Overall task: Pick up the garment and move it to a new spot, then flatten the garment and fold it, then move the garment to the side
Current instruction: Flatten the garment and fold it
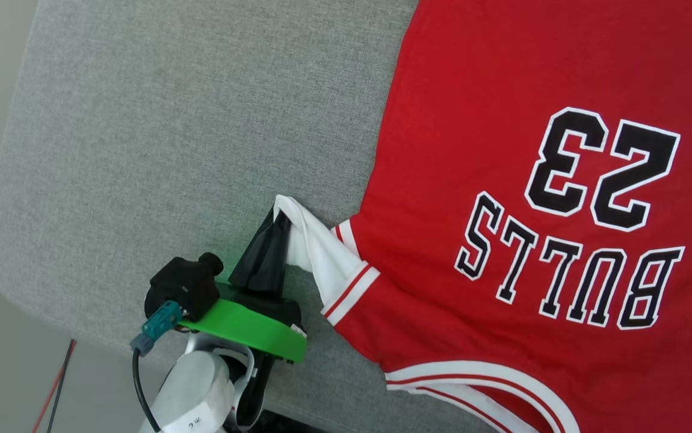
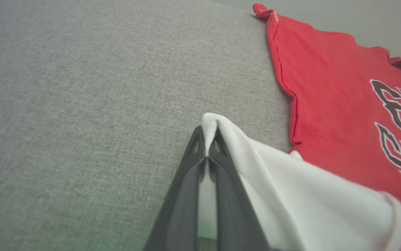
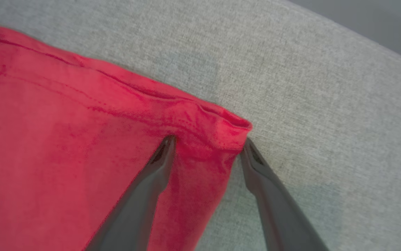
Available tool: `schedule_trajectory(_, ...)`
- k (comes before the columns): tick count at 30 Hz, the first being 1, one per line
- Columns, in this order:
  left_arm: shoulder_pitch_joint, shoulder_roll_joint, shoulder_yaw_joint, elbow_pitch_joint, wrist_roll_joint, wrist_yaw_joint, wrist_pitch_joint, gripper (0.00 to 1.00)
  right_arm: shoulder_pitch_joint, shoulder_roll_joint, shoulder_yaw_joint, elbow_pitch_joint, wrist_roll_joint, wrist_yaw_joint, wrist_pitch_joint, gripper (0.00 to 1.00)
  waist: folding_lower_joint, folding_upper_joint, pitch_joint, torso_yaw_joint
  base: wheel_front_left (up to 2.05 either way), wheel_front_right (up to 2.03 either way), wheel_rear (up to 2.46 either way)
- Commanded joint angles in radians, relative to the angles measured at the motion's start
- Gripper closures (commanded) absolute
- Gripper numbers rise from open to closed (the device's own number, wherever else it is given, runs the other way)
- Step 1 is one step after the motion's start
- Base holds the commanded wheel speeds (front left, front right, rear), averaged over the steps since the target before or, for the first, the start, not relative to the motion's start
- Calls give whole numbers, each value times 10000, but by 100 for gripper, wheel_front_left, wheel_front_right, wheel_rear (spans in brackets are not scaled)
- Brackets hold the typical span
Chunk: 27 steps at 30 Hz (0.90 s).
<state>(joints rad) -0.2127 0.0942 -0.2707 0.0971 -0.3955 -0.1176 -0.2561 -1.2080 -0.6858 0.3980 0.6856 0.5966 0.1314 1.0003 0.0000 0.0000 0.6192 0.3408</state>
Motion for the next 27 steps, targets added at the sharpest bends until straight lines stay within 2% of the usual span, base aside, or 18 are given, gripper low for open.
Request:
schedule_trajectory(1, -230, -65, 63, 55, 111, -54, -57, 100, 696, 165, 252, 374, 104, -7, -5, 100, 0, 0, -90, -1, 0, 0, 0)
schedule_trajectory(5, -179, -79, 170, 165, 178, -84, -57, 100, 471, 139, 194, 159, 225, -7, -714, 100, 0, 0, -433, -56, 0, 0, 0)
schedule_trajectory(11, 229, -18, 412, 348, 275, -105, -57, 100, 638, -61, 834, -405, 600, -7, -1727, 100, 0, 0, -1413, -327, 0, 0, 0)
schedule_trajectory(15, 651, 90, 613, 421, 324, -110, -57, 100, 1103, -611, 1638, -1138, 904, -7, -2380, 100, 0, 0, -2167, -589, 0, 0, 0)
schedule_trajectory(19, 1023, 199, 807, 511, 364, -112, -57, 100, 1823, -1169, 2048, -1938, 1678, -7, -2917, 100, 0, 0, -2763, -889, 0, 0, 0)
schedule_trajectory(24, 1347, 312, 937, 607, 380, -113, -57, 100, 3060, -2013, 1996, -2849, 2457, -7, -3580, 100, 0, 0, -3291, -1218, 0, 0, 0)
schedule_trajectory(27, 1567, 399, 1044, 633, 372, -96, -57, 100, 4130, -2458, 1601, -3238, 2843, -7, -4105, 100, 0, 0, -3585, -1437, 0, 0, 0)
